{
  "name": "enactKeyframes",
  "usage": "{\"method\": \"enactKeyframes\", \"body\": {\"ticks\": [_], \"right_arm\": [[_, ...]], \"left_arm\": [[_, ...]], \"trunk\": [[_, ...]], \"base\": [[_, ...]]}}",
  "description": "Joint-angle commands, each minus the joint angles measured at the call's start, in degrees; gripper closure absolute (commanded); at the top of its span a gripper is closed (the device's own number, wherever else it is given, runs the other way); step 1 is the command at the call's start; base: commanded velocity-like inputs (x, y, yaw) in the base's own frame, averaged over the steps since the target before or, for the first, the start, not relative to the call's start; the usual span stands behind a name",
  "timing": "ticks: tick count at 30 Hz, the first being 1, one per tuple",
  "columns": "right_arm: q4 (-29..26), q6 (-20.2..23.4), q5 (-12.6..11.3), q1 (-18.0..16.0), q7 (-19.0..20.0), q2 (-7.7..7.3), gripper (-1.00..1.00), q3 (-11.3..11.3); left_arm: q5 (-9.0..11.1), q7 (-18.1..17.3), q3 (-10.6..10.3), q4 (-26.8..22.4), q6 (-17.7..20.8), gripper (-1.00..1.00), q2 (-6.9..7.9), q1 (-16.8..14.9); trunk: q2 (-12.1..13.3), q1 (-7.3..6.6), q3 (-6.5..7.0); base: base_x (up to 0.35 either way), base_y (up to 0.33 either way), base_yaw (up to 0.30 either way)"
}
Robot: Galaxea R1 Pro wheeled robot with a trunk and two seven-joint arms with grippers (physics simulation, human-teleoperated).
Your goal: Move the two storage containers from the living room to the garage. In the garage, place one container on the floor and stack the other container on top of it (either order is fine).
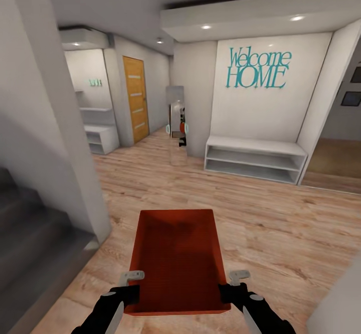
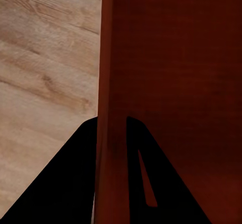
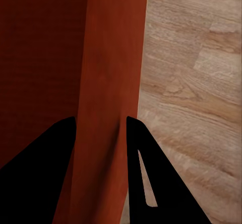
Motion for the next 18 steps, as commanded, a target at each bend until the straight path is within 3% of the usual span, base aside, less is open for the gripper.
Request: {"method": "enactKeyframes", "body": {"ticks": [1, 18], "right_arm": [[-0.28, -0.91, -0.93, -0.05, 0.98, -0.05, 1.00, 0.49], [-0.28, -0.91, -0.92, -0.05, 0.98, 0.00, 1.00, 0.64]], "left_arm": [[-0.85, 0.70, -0.08, 0.02, 0.48, 1.00, 0.67, 0.01], [-0.86, 0.70, -0.08, 0.04, 0.43, 1.00, 0.62, 0.02]], "trunk": [[-0.07, 0.05, -0.09], [-0.07, 0.05, -0.09]], "base": [[0.329, 0.000, 0.000], [0.329, 0.000, 0.000]]}}
